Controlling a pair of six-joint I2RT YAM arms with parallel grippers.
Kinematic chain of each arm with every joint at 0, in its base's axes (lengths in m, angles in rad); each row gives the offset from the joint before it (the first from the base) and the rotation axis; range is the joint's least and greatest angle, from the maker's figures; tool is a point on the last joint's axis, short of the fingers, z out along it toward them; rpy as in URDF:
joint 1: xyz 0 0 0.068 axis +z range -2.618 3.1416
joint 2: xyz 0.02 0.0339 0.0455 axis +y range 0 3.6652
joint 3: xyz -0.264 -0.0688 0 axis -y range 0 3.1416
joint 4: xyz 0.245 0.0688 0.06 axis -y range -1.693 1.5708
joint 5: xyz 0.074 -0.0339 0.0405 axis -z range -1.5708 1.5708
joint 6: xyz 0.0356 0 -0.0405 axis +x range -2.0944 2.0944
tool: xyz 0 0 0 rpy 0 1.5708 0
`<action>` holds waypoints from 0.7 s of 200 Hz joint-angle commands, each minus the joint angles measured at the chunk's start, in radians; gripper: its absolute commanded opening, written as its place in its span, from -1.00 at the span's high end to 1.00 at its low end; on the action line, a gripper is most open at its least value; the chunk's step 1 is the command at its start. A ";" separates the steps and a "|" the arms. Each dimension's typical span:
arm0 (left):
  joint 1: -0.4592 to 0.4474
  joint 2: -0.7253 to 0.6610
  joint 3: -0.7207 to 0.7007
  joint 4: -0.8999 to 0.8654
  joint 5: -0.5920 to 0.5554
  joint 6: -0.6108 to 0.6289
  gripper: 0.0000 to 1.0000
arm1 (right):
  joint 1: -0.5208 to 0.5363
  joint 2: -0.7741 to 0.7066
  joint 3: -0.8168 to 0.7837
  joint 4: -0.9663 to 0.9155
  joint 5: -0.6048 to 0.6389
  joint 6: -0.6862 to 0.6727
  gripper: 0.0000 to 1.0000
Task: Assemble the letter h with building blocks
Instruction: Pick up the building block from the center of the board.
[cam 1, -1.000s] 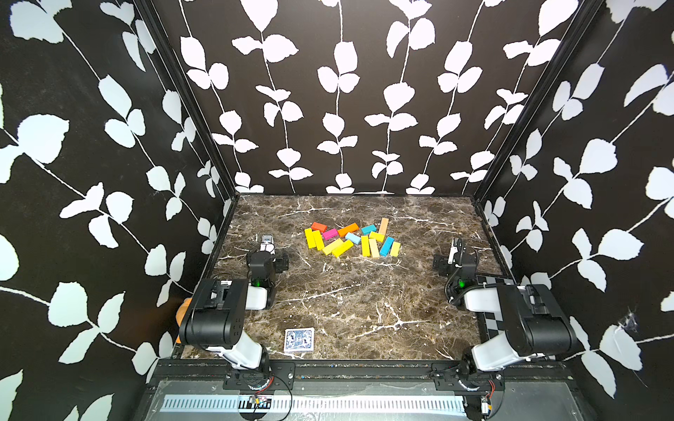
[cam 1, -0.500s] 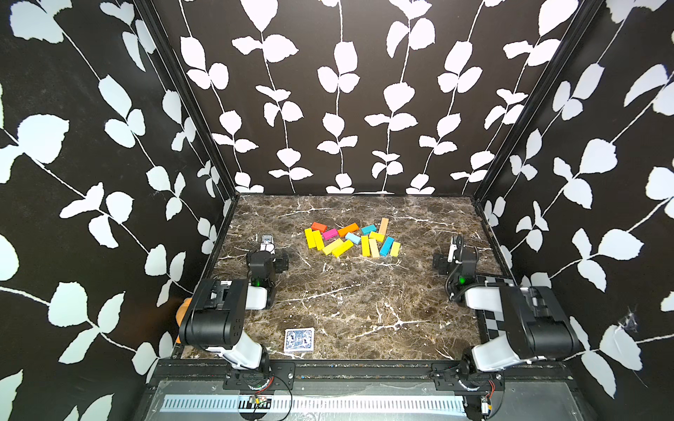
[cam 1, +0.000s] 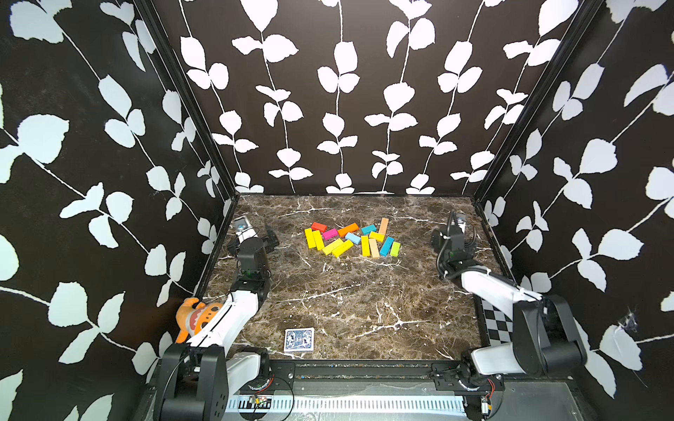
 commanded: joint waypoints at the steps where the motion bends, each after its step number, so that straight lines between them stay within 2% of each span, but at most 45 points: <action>1: 0.024 -0.019 0.076 -0.331 -0.140 -0.417 -0.98 | -0.024 0.002 0.037 -0.192 0.041 0.276 -0.99; 9: 0.031 -0.019 0.074 -0.313 -0.098 -0.412 -0.98 | -0.025 -0.007 0.012 -0.151 0.001 0.288 -0.99; 21: 0.050 -0.017 0.064 -0.249 0.028 -0.371 -0.98 | -0.029 -0.028 -0.037 -0.058 -0.071 0.291 -0.99; 34: 0.052 -0.015 0.082 -0.268 0.102 -0.395 -0.98 | -0.029 -0.049 -0.055 -0.009 -0.169 0.252 -0.99; 50: 0.051 -0.010 0.094 -0.272 0.185 -0.444 -0.98 | -0.026 -0.057 -0.025 -0.064 -0.275 0.213 -0.99; 81: 0.047 0.014 0.050 -0.088 0.428 -0.465 -0.98 | 0.016 -0.057 0.002 -0.150 -0.374 0.182 -0.98; 114: -0.021 0.094 0.119 -0.228 0.566 -0.365 -0.97 | 0.104 -0.038 -0.006 -0.179 -0.374 0.165 -0.98; 131: -0.099 0.134 0.181 -0.343 0.570 -0.286 -0.95 | 0.167 -0.017 0.006 -0.194 -0.356 0.142 -0.98; 140: -0.137 0.164 0.220 -0.409 0.572 -0.250 -0.84 | 0.206 -0.005 0.024 -0.217 -0.342 0.114 -0.99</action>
